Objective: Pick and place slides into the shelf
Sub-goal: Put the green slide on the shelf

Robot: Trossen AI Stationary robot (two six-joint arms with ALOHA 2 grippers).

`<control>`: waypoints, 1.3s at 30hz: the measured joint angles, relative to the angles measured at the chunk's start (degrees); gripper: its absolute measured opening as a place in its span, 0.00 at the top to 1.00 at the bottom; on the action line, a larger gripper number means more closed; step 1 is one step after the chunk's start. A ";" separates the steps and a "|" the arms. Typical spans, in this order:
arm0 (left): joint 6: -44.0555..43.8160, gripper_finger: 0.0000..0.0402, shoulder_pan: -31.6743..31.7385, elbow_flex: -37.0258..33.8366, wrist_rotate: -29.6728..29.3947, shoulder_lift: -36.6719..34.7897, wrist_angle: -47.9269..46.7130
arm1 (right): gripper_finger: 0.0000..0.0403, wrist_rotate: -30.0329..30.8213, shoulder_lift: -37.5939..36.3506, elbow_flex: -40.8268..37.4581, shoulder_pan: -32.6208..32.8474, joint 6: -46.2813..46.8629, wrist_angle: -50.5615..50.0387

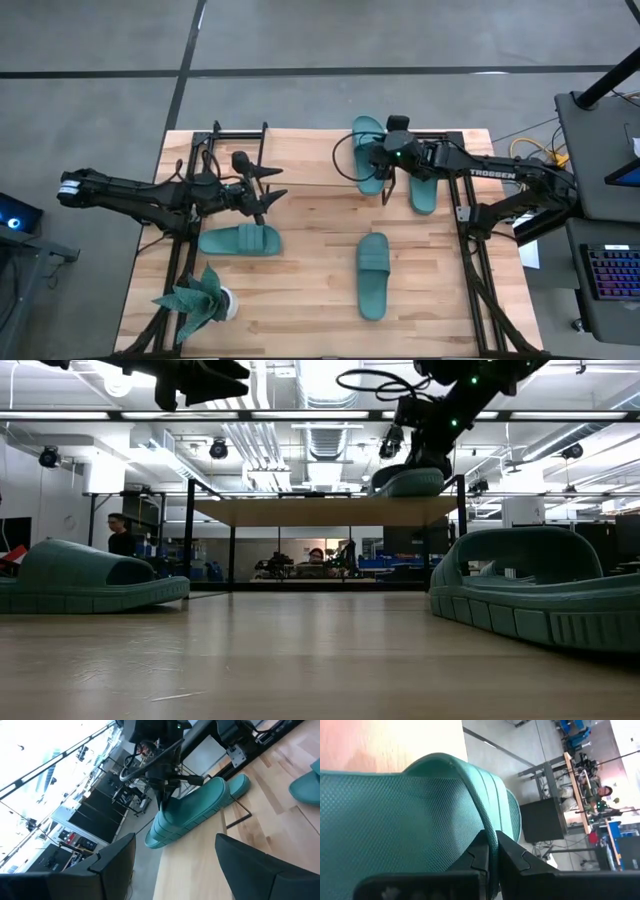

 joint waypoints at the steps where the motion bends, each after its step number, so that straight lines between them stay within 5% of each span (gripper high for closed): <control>1: 0.00 0.36 0.00 -0.02 0.00 0.00 -0.06 | 0.98 -0.20 -0.04 -0.20 -0.40 -0.09 0.43; 17: -0.07 0.36 0.00 -0.09 0.00 1.15 -0.10 | 0.96 -1.36 -0.15 0.92 -1.78 0.39 -1.14; 39: -0.02 0.36 0.02 -0.07 -0.40 1.73 -0.14 | 0.62 -6.16 -0.15 6.11 -1.76 11.19 -11.65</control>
